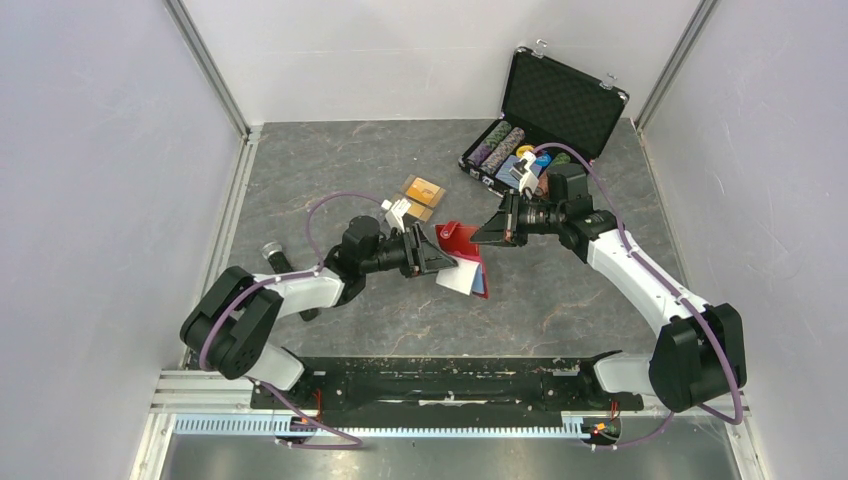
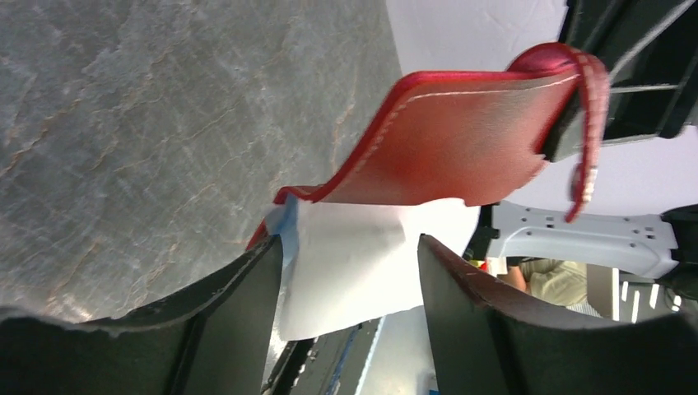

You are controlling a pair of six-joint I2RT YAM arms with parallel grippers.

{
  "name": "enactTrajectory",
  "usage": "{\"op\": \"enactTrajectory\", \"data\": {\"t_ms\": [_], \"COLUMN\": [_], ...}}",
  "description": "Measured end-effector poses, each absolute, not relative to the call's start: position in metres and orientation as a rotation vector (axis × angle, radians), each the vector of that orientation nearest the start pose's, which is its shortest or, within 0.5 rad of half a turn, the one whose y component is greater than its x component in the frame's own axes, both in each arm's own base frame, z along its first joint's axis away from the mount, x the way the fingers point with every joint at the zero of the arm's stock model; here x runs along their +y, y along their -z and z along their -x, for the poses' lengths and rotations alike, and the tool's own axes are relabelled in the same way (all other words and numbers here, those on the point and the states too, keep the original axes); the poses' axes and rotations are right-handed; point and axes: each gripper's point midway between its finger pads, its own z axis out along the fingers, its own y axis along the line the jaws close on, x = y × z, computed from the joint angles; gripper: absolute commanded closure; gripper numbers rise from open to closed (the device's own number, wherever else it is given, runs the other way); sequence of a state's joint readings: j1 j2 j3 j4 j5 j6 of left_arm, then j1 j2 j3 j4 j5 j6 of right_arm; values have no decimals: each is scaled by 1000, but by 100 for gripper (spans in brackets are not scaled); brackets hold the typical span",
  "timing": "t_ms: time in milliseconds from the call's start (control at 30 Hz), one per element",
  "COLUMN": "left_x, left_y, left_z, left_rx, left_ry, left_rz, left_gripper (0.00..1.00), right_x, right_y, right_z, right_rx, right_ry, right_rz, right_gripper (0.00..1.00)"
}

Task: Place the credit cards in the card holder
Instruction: Turn over the card slot in the card holder.

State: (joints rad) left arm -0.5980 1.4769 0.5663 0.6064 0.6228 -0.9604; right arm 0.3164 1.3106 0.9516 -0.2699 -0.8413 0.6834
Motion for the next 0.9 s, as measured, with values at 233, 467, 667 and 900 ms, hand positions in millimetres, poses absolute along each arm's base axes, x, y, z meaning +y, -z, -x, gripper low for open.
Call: {"op": "enactTrajectory", "data": {"t_ms": [233,467,667,900], "left_x": [-322,-321,-318,-318], "left_y": [-155,-171,-192,-205], "left_z": [-238,-237,-237,-237], "left_rx": [2098,2060,2000,1952], "left_ry": [1635,1655,1668,1683], "left_rz": [-109,-99,-89,-104], "left_gripper": [46,33,32,39], "right_x": [240,240,240,240], "right_y": [-213,-215,-216,-217], "right_z": [-262,-260,-261,-261], "right_rx": [2336,2333,2325,2320], "right_ry": [-1459,-1480,-1483,-1484], "right_rz": [93,103,108,107], "right_gripper": [100,100,100,100]}}
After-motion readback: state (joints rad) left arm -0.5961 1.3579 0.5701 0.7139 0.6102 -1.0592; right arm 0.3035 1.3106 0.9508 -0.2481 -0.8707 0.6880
